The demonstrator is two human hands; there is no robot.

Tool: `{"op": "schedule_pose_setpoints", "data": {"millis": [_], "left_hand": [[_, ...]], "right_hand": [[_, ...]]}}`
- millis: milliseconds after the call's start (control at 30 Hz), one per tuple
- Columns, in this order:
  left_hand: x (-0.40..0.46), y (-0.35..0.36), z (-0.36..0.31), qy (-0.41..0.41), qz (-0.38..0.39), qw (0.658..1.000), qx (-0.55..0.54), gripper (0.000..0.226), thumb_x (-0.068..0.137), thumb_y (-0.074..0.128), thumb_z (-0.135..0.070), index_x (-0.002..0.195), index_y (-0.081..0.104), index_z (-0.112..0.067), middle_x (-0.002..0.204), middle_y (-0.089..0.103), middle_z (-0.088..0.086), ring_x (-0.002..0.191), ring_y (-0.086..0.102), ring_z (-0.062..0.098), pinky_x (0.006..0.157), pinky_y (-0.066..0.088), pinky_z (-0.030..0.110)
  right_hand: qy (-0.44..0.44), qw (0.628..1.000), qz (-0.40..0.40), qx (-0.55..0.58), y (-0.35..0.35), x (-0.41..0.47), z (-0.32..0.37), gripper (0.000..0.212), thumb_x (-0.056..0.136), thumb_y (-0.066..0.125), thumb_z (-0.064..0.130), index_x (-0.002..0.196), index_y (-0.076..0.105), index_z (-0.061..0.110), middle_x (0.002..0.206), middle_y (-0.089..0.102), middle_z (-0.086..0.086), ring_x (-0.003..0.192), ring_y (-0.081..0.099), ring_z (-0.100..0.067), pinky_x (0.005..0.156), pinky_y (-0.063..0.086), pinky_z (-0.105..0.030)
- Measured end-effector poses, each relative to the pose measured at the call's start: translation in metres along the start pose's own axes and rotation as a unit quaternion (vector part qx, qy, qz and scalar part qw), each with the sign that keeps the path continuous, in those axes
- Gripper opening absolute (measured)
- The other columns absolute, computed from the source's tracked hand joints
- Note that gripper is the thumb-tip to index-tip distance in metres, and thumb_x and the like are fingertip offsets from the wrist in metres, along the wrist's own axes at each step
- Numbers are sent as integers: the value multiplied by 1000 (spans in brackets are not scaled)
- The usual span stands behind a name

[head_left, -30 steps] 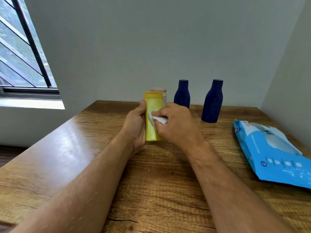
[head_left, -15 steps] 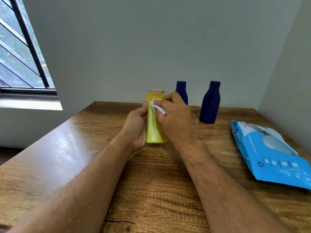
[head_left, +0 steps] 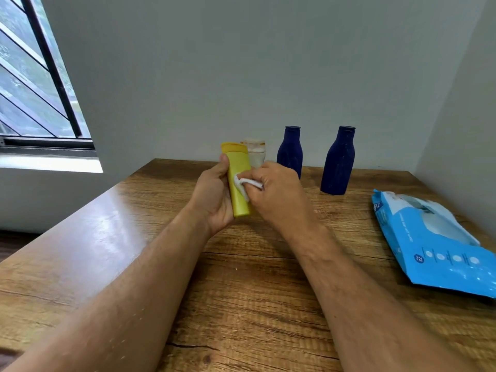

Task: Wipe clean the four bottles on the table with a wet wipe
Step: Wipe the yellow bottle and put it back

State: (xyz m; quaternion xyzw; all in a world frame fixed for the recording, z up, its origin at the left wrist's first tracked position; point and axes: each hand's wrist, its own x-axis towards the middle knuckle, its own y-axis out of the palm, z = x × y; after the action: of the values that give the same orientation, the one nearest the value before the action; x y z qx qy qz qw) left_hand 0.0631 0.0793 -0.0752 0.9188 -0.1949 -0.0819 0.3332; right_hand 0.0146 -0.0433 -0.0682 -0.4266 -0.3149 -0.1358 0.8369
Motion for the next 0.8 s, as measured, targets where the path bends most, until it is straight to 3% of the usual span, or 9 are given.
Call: {"op": "schedule_pose_setpoints", "data": {"millis": [133,300,467,533,633,800], "left_hand": [[-5,3,4,-6,40,999,19,54,106,36,-43,133,58,-2,123,68,20,112,68,30,99,52,47],[-1,-1,-4,22,7,1000,-7,59,104,38,-49,132,54,2,117,63,20,104,64,30,103,47,48],[4,-8,-11,73,-48,995,-46,58,104,39,-50,133,51,-1,96,65,15,86,65,29,78,59,45],[2,-7,-9,72,-43,995,-48,58,104,39,-49,138,48,-3,96,65,15,85,66,28,74,61,43],[1,-5,-5,58,-9,997,-41,55,104,39,-49,132,52,-2,102,65,16,86,70,27,69,61,42],[3,-10,-7,68,14,996,-50,59,104,35,-52,131,57,-4,108,67,15,93,67,27,80,61,44]], "right_hand": [[-2,997,-70,9,2,2,4,24,97,59,23,117,73,20,91,58,1,82,54,-10,69,43,-19],[-14,998,40,36,-3,-4,-1,23,92,65,18,110,76,27,86,55,8,80,53,-3,63,39,-8],[-5,994,85,69,-4,-10,-2,22,87,69,15,102,79,28,84,56,15,81,54,0,64,39,-5],[0,996,69,64,-3,-10,-3,22,87,67,16,100,79,30,86,60,10,78,56,-4,64,43,-9],[41,997,16,64,-1,-6,-7,22,90,64,18,103,78,28,87,61,10,75,55,-5,60,40,-10],[25,997,-8,70,-2,-7,-10,21,86,67,15,100,79,27,86,63,8,77,58,-3,61,43,-11]]}}
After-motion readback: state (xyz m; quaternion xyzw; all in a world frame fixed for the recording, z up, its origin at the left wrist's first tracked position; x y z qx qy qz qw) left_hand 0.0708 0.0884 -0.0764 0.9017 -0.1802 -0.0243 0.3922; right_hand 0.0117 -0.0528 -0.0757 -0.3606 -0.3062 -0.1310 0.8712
